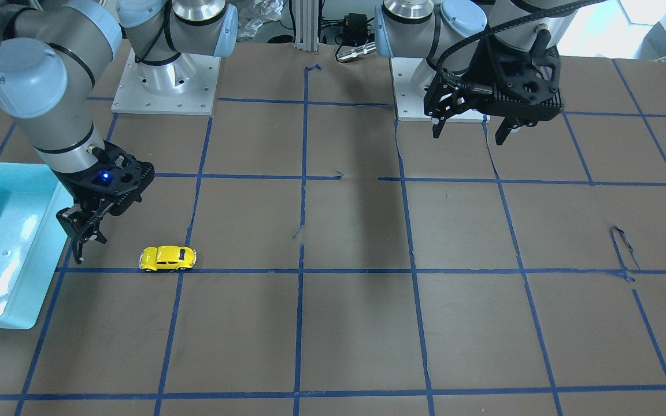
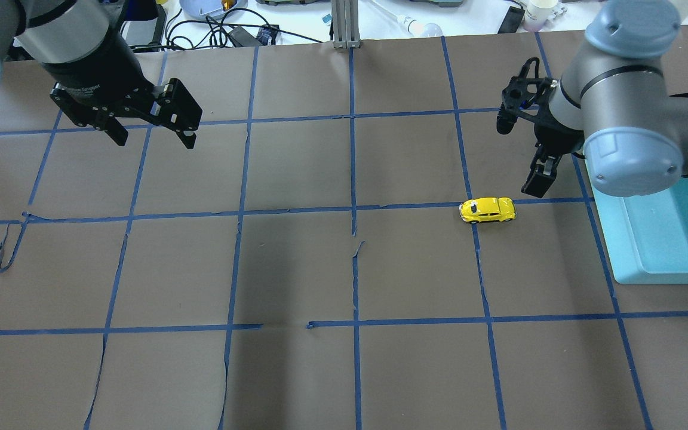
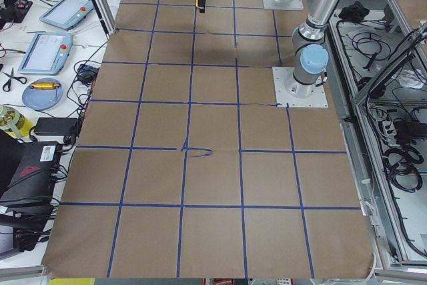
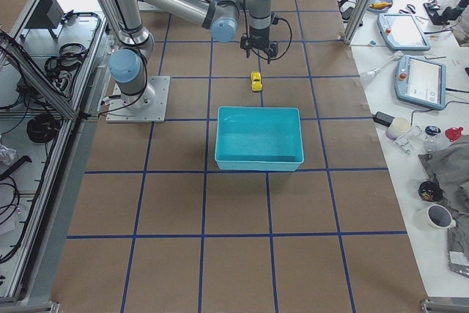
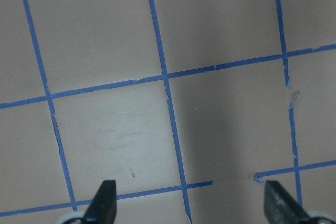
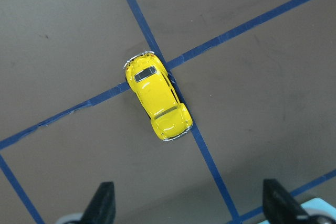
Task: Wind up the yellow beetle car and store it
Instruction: 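Lower the right gripper onto the yellow car while the left arm withdraws, then close the right gripper on the yellow car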
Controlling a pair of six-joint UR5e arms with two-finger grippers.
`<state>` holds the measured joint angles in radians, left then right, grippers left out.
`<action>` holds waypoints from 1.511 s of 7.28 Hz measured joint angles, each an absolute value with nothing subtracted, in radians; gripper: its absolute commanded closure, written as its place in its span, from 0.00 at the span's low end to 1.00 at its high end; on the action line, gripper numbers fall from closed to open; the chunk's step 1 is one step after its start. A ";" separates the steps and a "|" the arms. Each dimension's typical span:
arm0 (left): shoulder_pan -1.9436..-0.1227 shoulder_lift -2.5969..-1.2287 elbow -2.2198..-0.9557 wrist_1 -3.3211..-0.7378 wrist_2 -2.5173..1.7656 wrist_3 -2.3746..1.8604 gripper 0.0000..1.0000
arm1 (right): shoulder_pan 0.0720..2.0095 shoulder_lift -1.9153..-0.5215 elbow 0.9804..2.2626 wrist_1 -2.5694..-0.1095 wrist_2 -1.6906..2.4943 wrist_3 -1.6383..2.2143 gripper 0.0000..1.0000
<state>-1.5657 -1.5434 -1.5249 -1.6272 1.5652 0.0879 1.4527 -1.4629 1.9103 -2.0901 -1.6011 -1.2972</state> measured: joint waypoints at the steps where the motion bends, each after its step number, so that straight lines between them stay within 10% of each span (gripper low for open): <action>1: -1.560 -1.539 -1.527 -1.629 1.566 0.088 0.00 | 1.455 -1.438 1.936 -2.125 -1.597 -1.351 0.00; 9: -1.555 -1.524 -1.535 -1.630 1.571 0.105 0.00 | 1.523 -1.216 1.954 -2.363 -1.588 -1.558 0.01; 11: -1.553 -1.523 -1.535 -1.629 1.570 0.105 0.00 | 1.523 -1.196 1.956 -2.369 -1.588 -1.558 0.40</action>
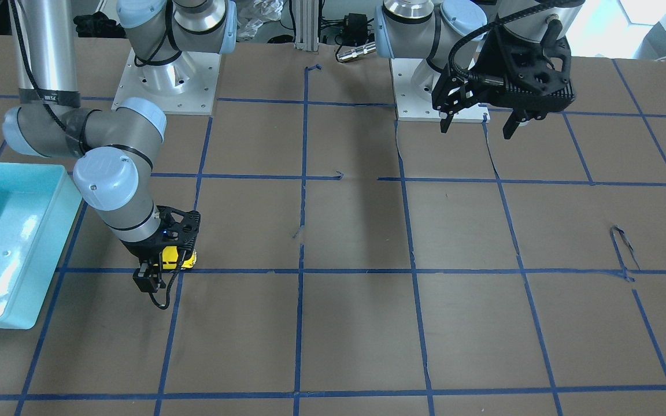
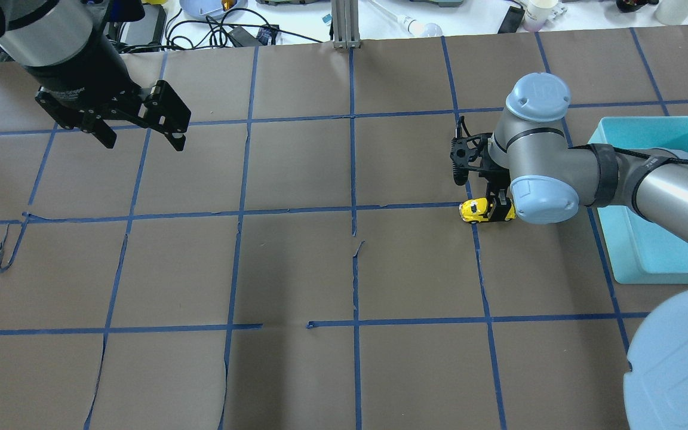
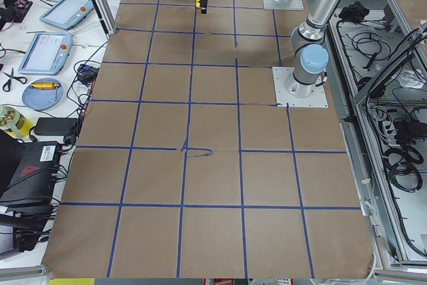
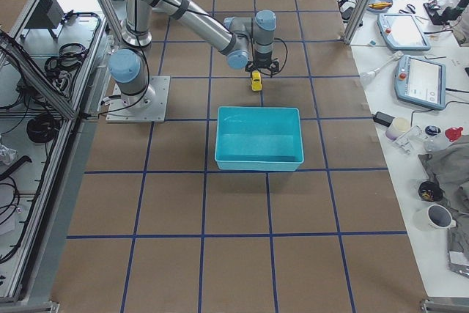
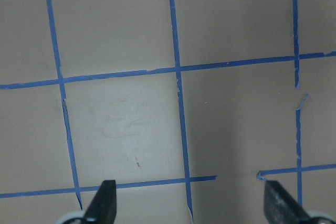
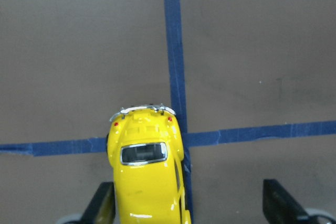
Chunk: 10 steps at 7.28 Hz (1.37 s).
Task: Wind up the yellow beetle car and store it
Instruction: 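Close the right gripper on the yellow car, then carry the car with the right gripper over the light-blue bin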
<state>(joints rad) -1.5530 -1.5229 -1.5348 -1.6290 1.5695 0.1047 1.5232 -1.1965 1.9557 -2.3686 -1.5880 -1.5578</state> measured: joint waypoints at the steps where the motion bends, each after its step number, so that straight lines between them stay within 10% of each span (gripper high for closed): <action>1: -1.553 -1.522 -1.535 -1.628 1.569 0.104 0.00 | 1.523 -1.194 1.959 -2.368 -1.588 -1.559 0.75; 2: -1.552 -1.522 -1.534 -1.628 1.570 0.105 0.00 | 1.523 -1.193 1.963 -2.367 -1.589 -1.563 1.00; 10: -1.552 -1.520 -1.536 -1.629 1.572 0.106 0.00 | 1.465 -1.323 1.820 -2.152 -1.681 -1.579 1.00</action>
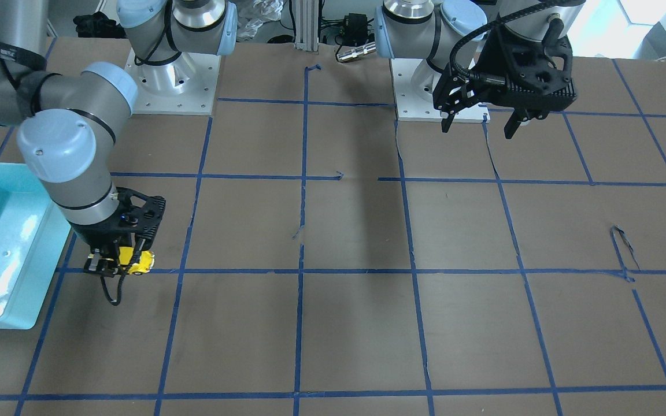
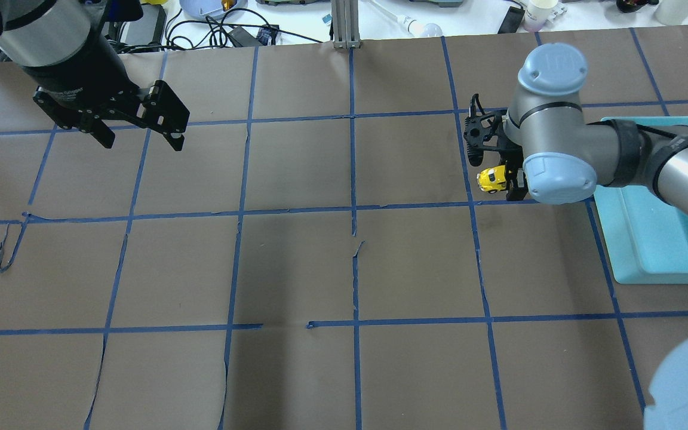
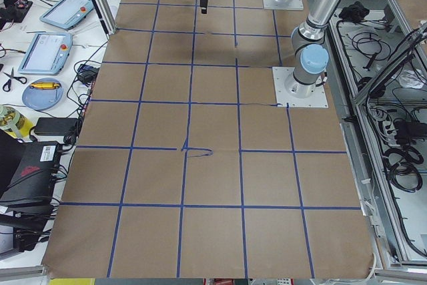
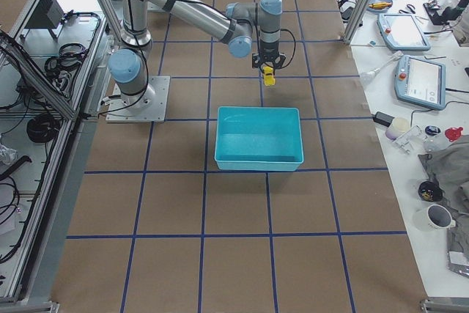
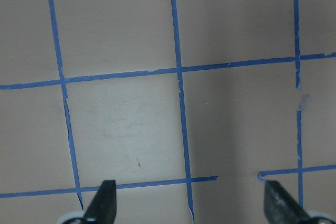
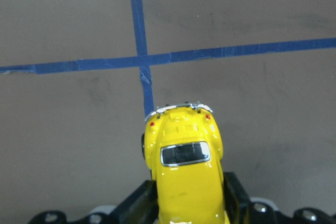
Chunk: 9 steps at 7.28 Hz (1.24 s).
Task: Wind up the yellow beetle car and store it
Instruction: 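Carry the car with the right gripper over the light-blue bin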
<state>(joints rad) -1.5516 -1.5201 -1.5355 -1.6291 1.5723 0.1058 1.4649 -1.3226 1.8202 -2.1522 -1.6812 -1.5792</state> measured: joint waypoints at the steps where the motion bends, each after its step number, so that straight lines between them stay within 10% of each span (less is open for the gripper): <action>1: -1.551 -1.520 -1.536 -1.629 1.572 0.106 0.00 | 1.420 -1.351 1.769 -2.070 -1.682 -1.593 1.00; 5: -1.551 -1.520 -1.536 -1.629 1.571 0.106 0.00 | 1.193 -1.366 1.588 -1.832 -1.676 -1.851 1.00; 9: -1.551 -1.520 -1.536 -1.629 1.571 0.106 0.00 | 1.034 -1.317 1.695 -1.912 -1.672 -1.988 1.00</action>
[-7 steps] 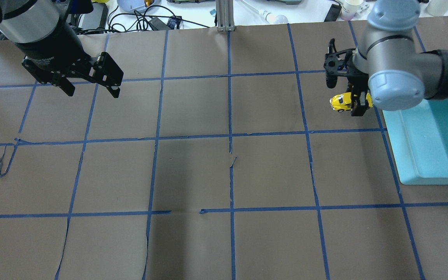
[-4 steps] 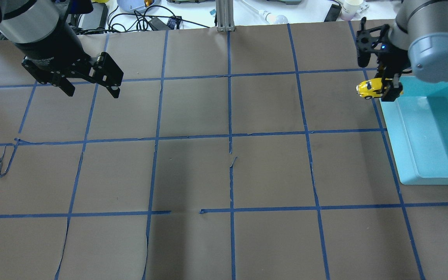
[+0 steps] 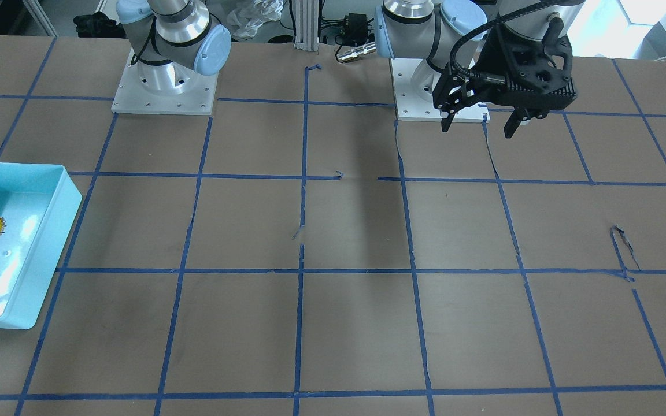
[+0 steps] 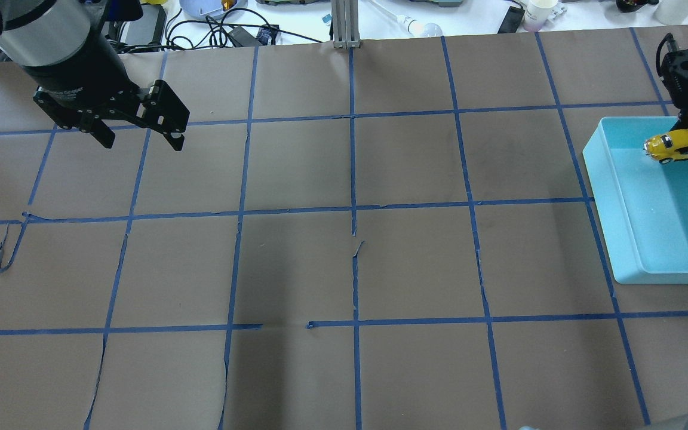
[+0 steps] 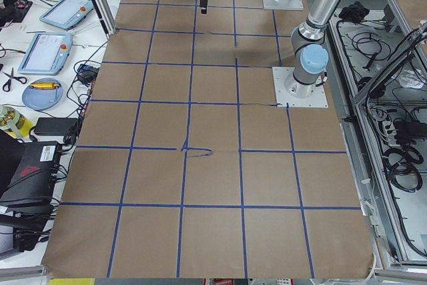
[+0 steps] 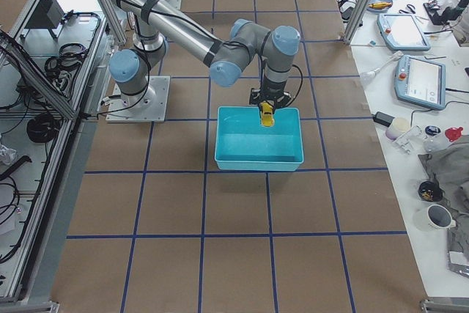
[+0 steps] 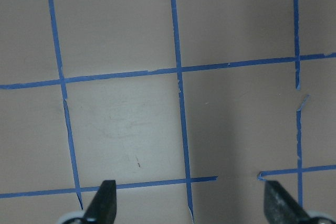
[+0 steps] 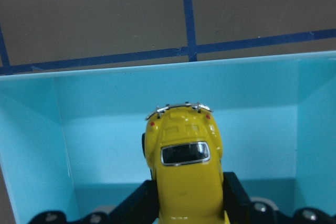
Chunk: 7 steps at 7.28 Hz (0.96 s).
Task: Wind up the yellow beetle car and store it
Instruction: 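Carry the car with the right gripper over the light-blue bin, then lower the car into the bin and open the right gripper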
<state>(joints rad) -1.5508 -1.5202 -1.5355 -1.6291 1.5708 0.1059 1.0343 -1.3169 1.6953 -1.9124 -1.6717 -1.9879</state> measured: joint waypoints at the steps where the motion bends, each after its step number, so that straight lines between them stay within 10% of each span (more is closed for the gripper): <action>1: -1.551 -1.520 -1.536 -1.629 1.571 0.106 0.00 | 0.996 -1.298 1.730 -1.940 -1.669 -1.993 1.00; 7: -1.549 -1.520 -1.536 -1.627 1.574 0.107 0.00 | 0.953 -1.191 1.782 -2.083 -1.666 -2.008 1.00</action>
